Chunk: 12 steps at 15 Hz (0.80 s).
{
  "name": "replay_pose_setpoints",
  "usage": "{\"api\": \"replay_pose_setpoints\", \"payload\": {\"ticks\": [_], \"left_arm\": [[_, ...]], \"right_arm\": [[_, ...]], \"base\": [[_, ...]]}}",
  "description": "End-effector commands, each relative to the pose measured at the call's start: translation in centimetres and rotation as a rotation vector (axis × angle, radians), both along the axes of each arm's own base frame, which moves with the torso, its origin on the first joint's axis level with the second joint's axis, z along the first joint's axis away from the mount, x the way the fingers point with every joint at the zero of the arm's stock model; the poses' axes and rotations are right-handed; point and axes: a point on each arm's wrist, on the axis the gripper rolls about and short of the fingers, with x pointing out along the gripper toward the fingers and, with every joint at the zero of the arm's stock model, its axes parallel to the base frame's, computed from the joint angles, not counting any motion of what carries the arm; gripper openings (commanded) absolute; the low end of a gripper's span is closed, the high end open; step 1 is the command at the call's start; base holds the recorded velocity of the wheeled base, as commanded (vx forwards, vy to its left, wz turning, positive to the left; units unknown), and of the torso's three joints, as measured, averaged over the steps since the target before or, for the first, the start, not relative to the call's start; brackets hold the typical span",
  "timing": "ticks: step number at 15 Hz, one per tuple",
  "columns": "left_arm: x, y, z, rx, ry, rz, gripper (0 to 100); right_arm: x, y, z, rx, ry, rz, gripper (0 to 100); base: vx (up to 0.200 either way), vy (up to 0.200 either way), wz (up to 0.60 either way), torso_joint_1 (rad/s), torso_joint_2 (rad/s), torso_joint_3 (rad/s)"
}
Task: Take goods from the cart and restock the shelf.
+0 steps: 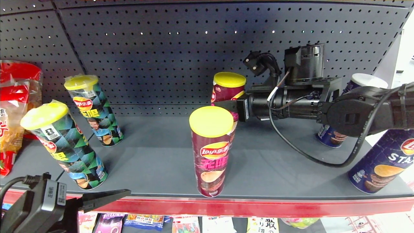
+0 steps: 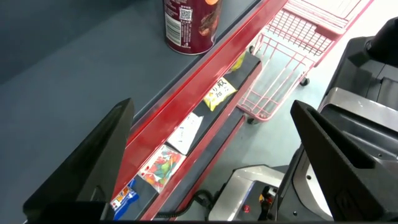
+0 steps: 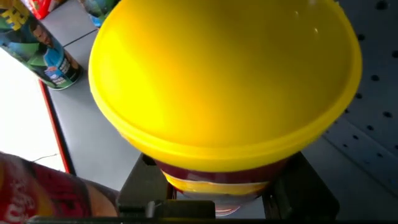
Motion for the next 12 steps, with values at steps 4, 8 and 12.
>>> {"api": "replay_pose_setpoints", "payload": {"ticks": [4,8,12], "left_arm": [[0.0,0.0,-0.1,0.001,0.002,0.0,100],[0.0,0.0,-0.1,0.001,0.005,0.0,100],[0.0,0.0,-0.1,0.002,0.005,0.002,100]], "right_arm": [[-0.3,0.2,-0.3,-0.006,0.008,0.006,100],[-0.7,0.0,-0.2,-0.009,0.01,0.005,100],[-2.0,-1.0,0.0,-0.013,0.015,-0.001,100]], "base": [[0.0,0.0,0.0,0.0,0.0,0.0],[0.0,0.0,0.0,0.0,0.0,0.0],[0.0,0.0,0.0,0.0,0.0,0.0]]}}
